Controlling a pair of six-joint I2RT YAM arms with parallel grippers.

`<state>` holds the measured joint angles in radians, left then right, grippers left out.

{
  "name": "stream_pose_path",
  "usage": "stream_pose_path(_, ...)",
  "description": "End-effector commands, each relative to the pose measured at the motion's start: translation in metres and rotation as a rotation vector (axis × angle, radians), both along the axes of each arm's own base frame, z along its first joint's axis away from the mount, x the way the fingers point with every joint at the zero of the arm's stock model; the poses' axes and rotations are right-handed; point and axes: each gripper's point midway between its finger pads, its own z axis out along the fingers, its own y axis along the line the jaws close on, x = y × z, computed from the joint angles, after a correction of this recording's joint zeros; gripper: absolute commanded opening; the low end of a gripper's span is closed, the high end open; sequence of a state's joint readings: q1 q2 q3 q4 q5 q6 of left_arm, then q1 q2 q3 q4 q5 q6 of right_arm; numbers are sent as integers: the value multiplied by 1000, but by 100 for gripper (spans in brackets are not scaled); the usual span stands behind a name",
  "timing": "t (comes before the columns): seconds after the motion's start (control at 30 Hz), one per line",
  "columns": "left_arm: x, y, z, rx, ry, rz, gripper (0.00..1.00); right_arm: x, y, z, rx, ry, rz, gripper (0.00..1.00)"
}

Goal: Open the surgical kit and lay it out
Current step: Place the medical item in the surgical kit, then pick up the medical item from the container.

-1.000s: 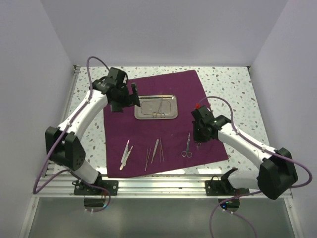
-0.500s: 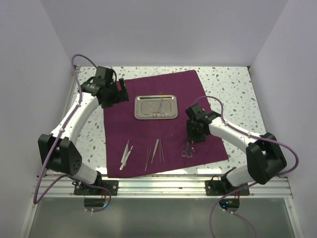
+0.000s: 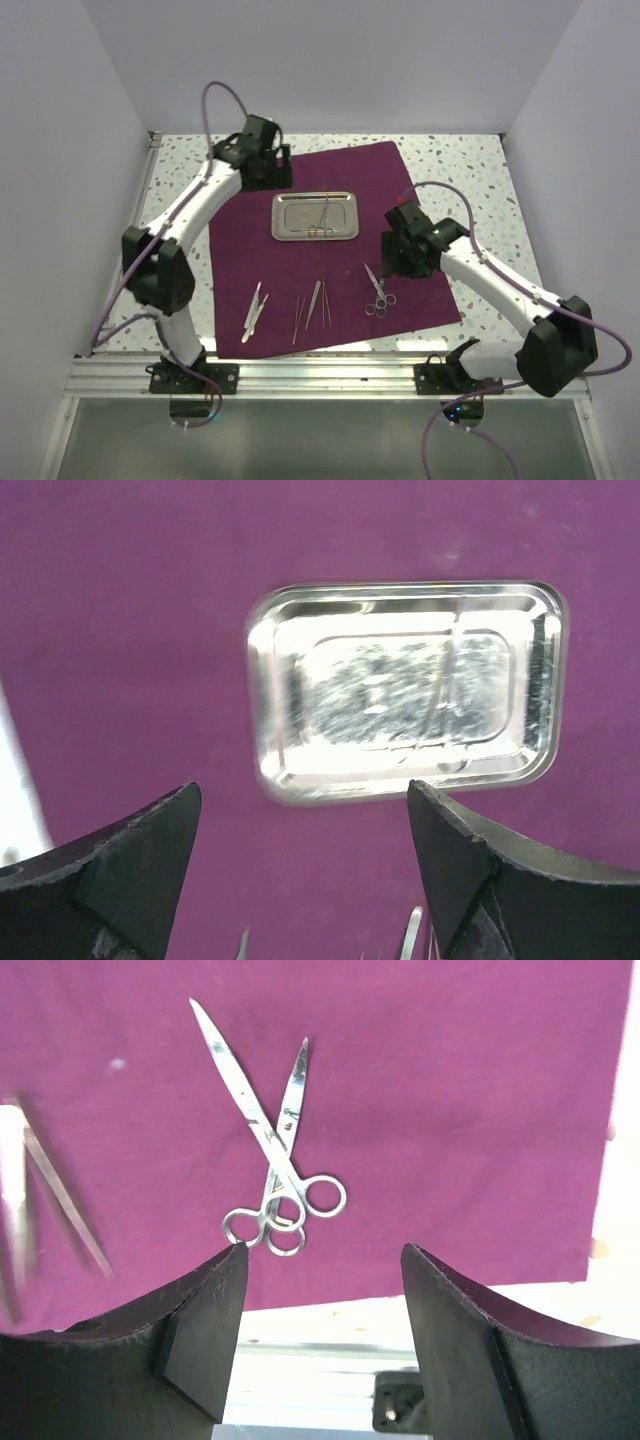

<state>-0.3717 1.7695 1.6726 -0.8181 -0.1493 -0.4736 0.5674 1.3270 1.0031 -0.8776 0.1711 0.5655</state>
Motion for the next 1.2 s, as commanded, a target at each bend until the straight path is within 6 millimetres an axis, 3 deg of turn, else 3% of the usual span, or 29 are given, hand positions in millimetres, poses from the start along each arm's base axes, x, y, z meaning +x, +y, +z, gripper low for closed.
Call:
stream_pose_path(0.0,13,-47,-25,126,15,-116,87,-3,-15,44,-8,-91,-47,67)
stream_pose_path(0.03,22,-57,-21,119,-6,-124,87,-4,-17,49,-5,-102,-52,67)
stream_pose_path(0.07,27,-67,-42,128,32,-139,87,-8,-21,59,3,-120,-57,68)
stream_pose_path(0.13,36,-85,-45,113,31,-160,87,-12,-25,66,8,-135,-74,68)
stream_pose_path(0.2,42,-97,-70,120,65,-177,87,-21,-30,73,13,-142,-84,68)
stream_pose_path(0.47,73,-142,-104,128,3,-229,87,-48,-46,75,42,-145,-127,68)
stream_pose_path(0.7,90,-157,-124,101,-33,-210,86,-55,-53,81,34,-159,-132,68)
stream_pose_path(1.0,103,-156,-158,149,-22,-179,82,-42,-48,85,-2,-157,-77,68)
stream_pose_path(1.1,101,-156,-171,153,1,-175,74,-37,-45,86,-9,-159,-61,68)
stream_pose_path(1.17,98,-156,-180,150,22,-177,63,-34,-44,86,-12,-163,-48,68)
